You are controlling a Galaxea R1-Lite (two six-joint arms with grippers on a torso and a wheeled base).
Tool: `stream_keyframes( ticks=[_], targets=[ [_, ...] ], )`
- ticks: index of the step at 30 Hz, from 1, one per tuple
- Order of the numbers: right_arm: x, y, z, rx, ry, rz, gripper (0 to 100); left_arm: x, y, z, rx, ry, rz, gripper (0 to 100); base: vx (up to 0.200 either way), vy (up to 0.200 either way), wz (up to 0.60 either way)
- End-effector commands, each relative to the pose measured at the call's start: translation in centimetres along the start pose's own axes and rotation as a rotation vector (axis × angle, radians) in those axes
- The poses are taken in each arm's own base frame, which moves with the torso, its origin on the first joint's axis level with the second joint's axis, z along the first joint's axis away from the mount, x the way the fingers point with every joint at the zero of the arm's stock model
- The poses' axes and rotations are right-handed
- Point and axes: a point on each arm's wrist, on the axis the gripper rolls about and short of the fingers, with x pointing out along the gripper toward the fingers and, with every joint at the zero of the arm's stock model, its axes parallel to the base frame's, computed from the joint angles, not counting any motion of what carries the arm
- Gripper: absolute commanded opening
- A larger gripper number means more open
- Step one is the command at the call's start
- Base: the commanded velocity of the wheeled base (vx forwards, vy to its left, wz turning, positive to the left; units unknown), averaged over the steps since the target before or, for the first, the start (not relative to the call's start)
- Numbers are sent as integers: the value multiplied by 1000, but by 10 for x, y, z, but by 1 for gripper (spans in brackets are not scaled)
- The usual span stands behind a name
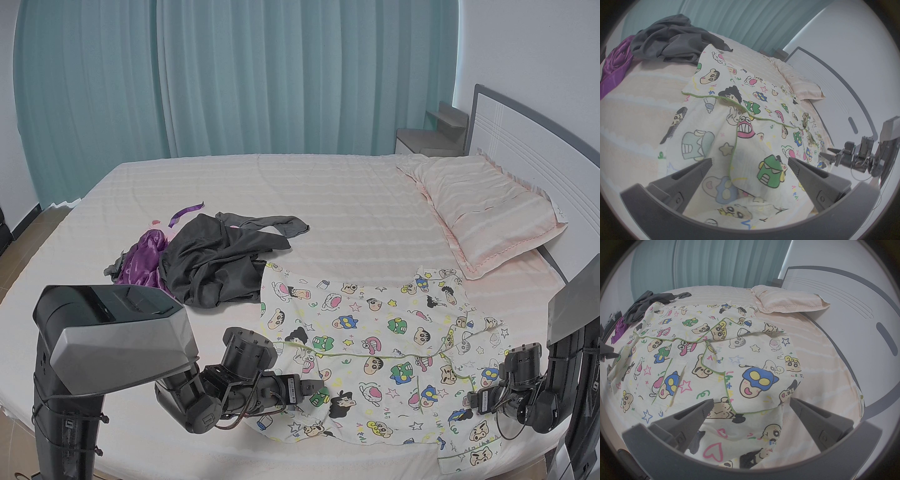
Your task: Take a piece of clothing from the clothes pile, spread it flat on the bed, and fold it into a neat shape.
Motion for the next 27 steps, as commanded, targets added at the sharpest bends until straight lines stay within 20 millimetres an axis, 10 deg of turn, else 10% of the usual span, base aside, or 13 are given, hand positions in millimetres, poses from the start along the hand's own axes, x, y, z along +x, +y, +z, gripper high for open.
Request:
stream_keyframes(
  ticks=[1,21,22,27],
  targets=[
    [-3,-1,-3,-4,13,-1,100,4,7,-3,32,15,12,100,0,0,0],
    [-3,-1,-3,-5,13,8,100,19,-4,-4,122,32,-54,100,0,0,0],
    [-3,-1,-3,-5,13,8,100,19,-4,-4,121,31,-51,0,0,0,0],
    [-3,-1,-3,-3,12,9,100,14,3,-10,93,49,-24,0,0,0,0]
  ],
)
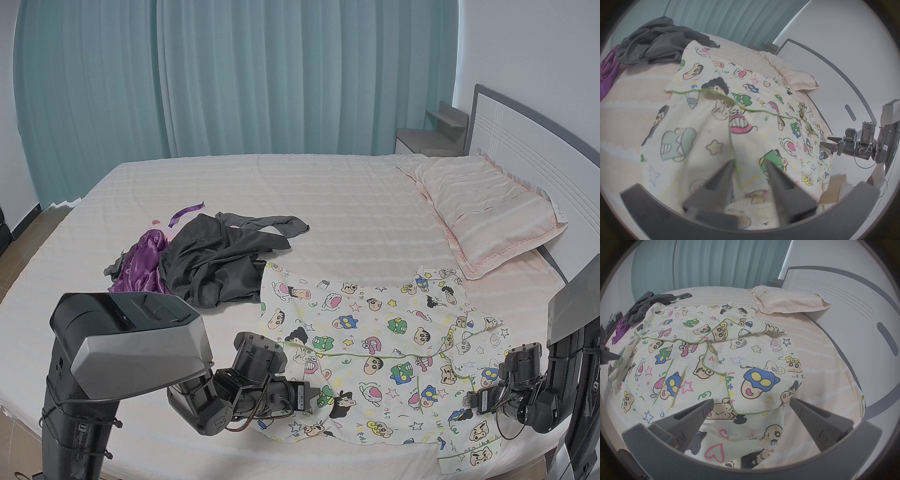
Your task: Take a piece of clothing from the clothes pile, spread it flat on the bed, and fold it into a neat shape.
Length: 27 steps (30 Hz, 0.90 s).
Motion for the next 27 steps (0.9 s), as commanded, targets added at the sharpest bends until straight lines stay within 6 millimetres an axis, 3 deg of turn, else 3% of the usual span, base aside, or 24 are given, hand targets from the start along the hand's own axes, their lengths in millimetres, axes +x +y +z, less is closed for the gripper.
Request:
stream_keyframes(
  ticks=[1,5,14,21,27],
  targets=[
    [-3,-1,-3,-6,16,0,100,-7,6,-8,-28,24,22,0,0,0,0],
    [-3,-1,-3,-6,17,6,100,-17,11,-12,-41,29,37,0,0,0,0],
    [-3,-1,-3,-5,15,6,100,-18,10,-7,-30,-57,65,0,0,0,0],
    [-3,-1,-4,-7,19,6,100,-26,13,8,-28,-115,91,0,0,0,0],
    [-2,-1,-4,-7,21,6,100,-36,27,18,8,-133,132,0,0,0,0]
  ],
)
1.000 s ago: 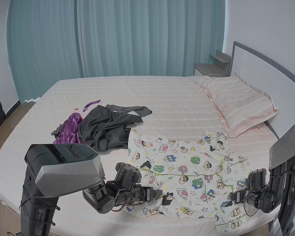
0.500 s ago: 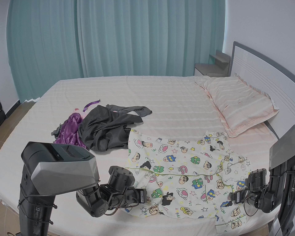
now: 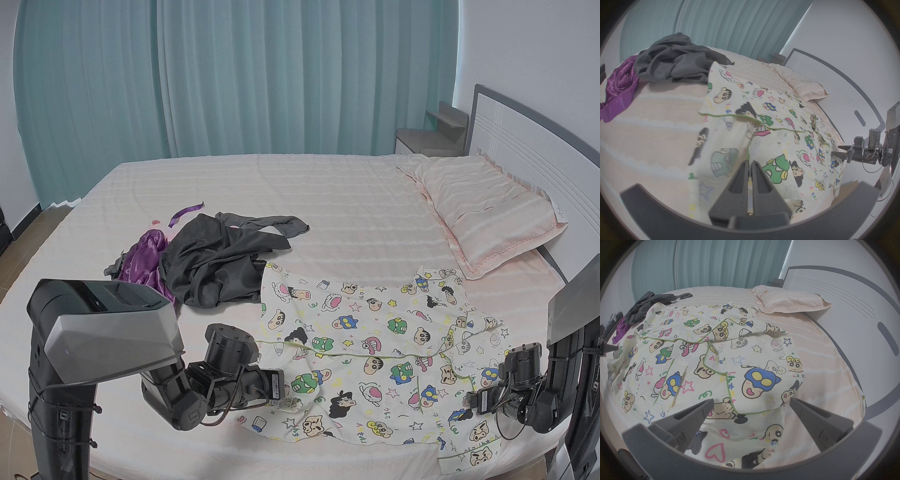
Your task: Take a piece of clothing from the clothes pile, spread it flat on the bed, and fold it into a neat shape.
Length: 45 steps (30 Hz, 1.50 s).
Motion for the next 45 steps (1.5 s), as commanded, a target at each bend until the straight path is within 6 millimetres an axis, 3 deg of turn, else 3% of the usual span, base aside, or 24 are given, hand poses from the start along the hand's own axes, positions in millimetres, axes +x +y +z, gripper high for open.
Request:
stream_keyframes(
  ticks=[1,7,18,22,34,41,42,45],
  targets=[
    [-2,-1,-4,-7,19,0,100,-6,6,8,-10,-22,13,0,0,0,0],
    [-2,-1,-4,-7,19,0,100,-7,12,12,-20,-30,26,0,0,0,0],
    [-2,-1,-4,-7,19,0,100,-10,47,30,-33,-84,98,0,0,0,0],
    [-3,0,-4,-9,20,1,100,-2,54,48,-43,-140,103,0,0,0,0],
    [-1,0,-6,-14,32,1,100,27,50,79,-49,-147,169,0,0,0,0],
    [0,0,-7,-16,38,0,100,32,39,82,-37,-129,187,0,0,0,0],
    [0,0,-7,-16,38,0,100,32,39,82,-37,-129,187,100,0,0,0],
    [0,0,-7,-17,39,0,100,36,40,83,-46,-103,226,100,0,0,0]
  ],
)
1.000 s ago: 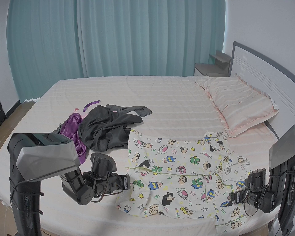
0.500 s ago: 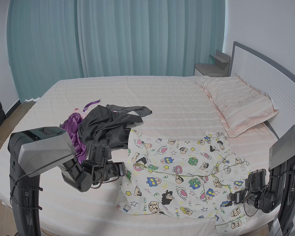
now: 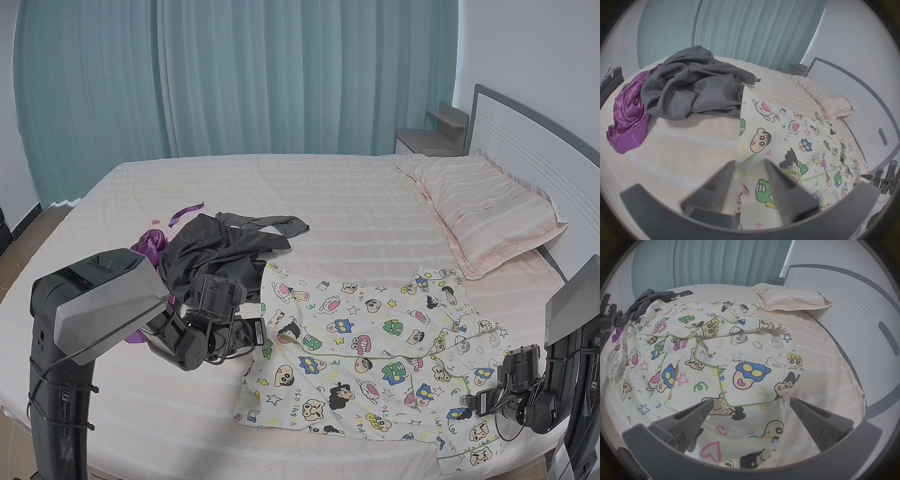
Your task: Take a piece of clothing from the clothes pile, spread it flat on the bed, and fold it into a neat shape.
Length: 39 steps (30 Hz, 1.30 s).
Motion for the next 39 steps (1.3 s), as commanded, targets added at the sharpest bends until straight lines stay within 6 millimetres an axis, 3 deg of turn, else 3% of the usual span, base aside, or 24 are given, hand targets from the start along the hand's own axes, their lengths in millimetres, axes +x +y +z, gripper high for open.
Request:
stream_keyframes(
  ticks=[1,4,11,16,20,27,39],
  targets=[
    [-2,-1,-4,-8,21,0,100,7,-2,2,-3,-5,20,100,0,0,0],
    [-2,-1,-4,-8,21,0,100,18,1,4,-43,-46,89,100,0,0,0],
    [-2,-1,-4,-8,21,0,100,9,9,7,-117,-49,109,100,0,0,0],
    [-2,-1,-4,-8,21,0,100,-30,13,-9,-123,90,-48,100,0,0,0],
    [-2,-1,-5,-9,24,0,100,-43,18,-27,-106,148,-141,100,0,0,0],
    [-2,2,-6,-16,25,8,100,-42,25,-51,-29,207,-140,100,0,0,0],
    [-1,2,-7,-18,33,7,100,-46,19,-63,-43,242,-179,100,0,0,0]
  ],
)
